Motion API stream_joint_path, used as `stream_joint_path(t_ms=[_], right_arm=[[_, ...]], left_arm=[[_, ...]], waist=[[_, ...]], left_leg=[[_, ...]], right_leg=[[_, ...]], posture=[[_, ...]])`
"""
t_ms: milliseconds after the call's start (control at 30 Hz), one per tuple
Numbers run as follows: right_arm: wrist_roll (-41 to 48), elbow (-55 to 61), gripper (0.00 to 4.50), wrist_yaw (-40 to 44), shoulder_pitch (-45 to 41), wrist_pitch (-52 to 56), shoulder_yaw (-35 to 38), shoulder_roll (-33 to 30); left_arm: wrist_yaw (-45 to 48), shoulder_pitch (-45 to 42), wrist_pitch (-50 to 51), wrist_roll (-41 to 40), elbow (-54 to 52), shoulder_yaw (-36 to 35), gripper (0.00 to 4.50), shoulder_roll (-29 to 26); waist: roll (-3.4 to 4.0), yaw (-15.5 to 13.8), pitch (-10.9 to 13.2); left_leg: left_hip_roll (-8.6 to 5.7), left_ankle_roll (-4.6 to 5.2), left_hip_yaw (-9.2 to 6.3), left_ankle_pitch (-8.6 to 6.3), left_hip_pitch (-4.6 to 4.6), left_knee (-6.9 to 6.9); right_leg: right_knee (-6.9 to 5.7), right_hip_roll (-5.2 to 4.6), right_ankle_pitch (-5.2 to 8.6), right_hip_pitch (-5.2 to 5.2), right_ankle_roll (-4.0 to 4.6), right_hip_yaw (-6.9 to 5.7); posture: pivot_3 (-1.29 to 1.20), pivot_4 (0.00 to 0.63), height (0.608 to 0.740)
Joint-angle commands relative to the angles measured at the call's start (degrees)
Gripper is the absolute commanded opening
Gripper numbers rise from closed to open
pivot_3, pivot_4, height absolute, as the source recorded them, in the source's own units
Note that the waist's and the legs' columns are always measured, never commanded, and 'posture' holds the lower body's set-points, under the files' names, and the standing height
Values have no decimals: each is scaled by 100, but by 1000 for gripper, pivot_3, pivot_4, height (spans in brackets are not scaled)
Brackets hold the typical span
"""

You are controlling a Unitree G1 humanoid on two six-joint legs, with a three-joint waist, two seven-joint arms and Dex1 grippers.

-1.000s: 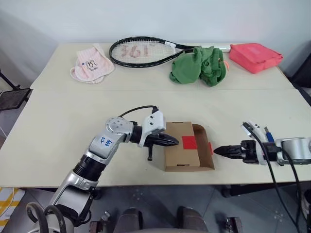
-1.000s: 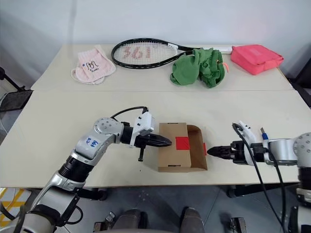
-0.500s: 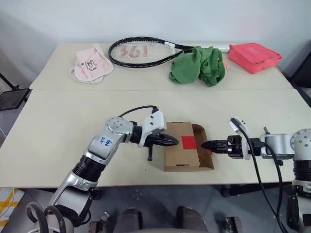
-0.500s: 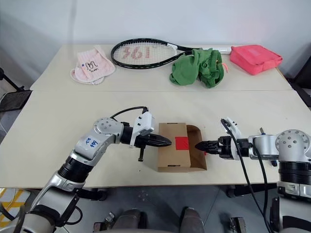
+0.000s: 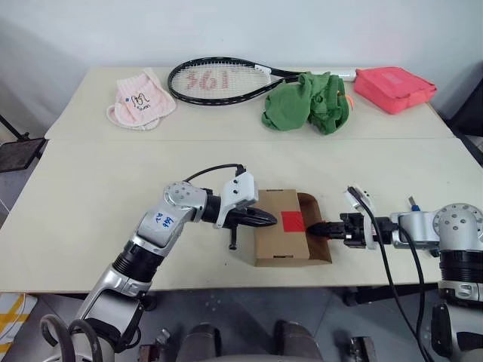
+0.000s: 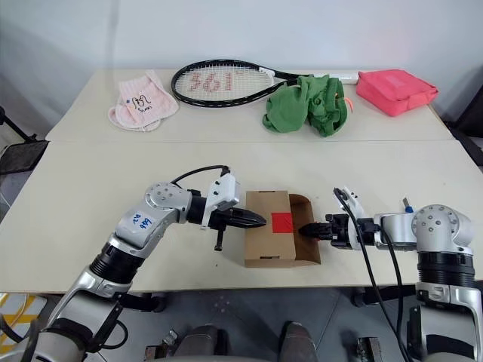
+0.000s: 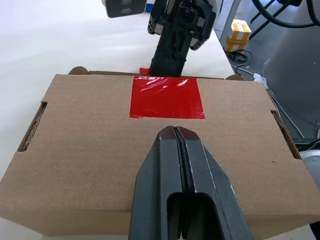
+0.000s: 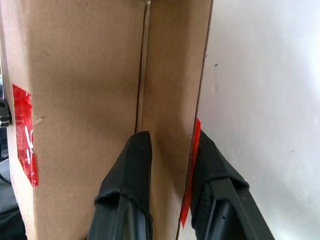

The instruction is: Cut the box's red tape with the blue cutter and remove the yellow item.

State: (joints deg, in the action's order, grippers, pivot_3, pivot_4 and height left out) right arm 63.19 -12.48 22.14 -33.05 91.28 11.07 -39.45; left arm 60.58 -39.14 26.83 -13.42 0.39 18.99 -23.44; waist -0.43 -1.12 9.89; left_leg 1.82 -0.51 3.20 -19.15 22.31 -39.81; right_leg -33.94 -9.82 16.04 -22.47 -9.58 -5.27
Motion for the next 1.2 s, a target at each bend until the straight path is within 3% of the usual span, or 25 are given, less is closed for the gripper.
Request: stream_joint_path(t_ms=[33, 100, 333, 700, 933, 1200], right_arm=[[78, 105, 447, 54, 13, 122, -262, 20], [160, 127, 21, 37, -33, 122, -267, -56], [922, 241, 21, -249, -395, 122, -269, -847], [2894, 469, 21, -1449, -1400, 122, -1015, -2229], [3808, 560, 21, -2362, -1980, 66, -1520, -2595], [4916, 738, 21, -3204, -1956, -494, -2111, -3188]], left_arm=[[-105, 105, 60, 110, -26, 38, 0, -22], [-124, 103, 46, 117, -4, 43, 0, -3], [-387, 173, -1, 172, 164, -10, 0, 128], [-1095, 282, -178, 309, 692, -1, 0, 738], [-1195, 222, -386, 330, 994, 53, 0, 1083], [-1234, 226, -542, 358, 1187, 71, 0, 1253]], waist=[[0, 0, 0], [0, 1, 0], [9, -51, 5], [10, -87, 7], [9, -179, 8], [9, -269, 8]], left_leg=[[0, 0, 0, 0, 0, 0], [0, 0, 0, 0, -1, 1], [0, 0, 0, 0, 6, 1], [-1, 1, 0, -1, 16, -1], [-1, 2, 0, -2, 25, -5], [-2, 11, -5, -7, 53, -24]], right_leg=[[0, 0, 0, 0, 0, 0], [0, 0, 0, 0, 0, 0], [5, 0, 0, -4, 0, -1], [15, -1, -2, -7, -3, -4], [19, -1, -2, -11, -3, -5], [36, -2, -15, -18, -4, -12]], posture=[[0, 150, 740], [0, 150, 740], [0, 150, 740], [0, 150, 740], [0, 150, 740], [0, 150, 740]])
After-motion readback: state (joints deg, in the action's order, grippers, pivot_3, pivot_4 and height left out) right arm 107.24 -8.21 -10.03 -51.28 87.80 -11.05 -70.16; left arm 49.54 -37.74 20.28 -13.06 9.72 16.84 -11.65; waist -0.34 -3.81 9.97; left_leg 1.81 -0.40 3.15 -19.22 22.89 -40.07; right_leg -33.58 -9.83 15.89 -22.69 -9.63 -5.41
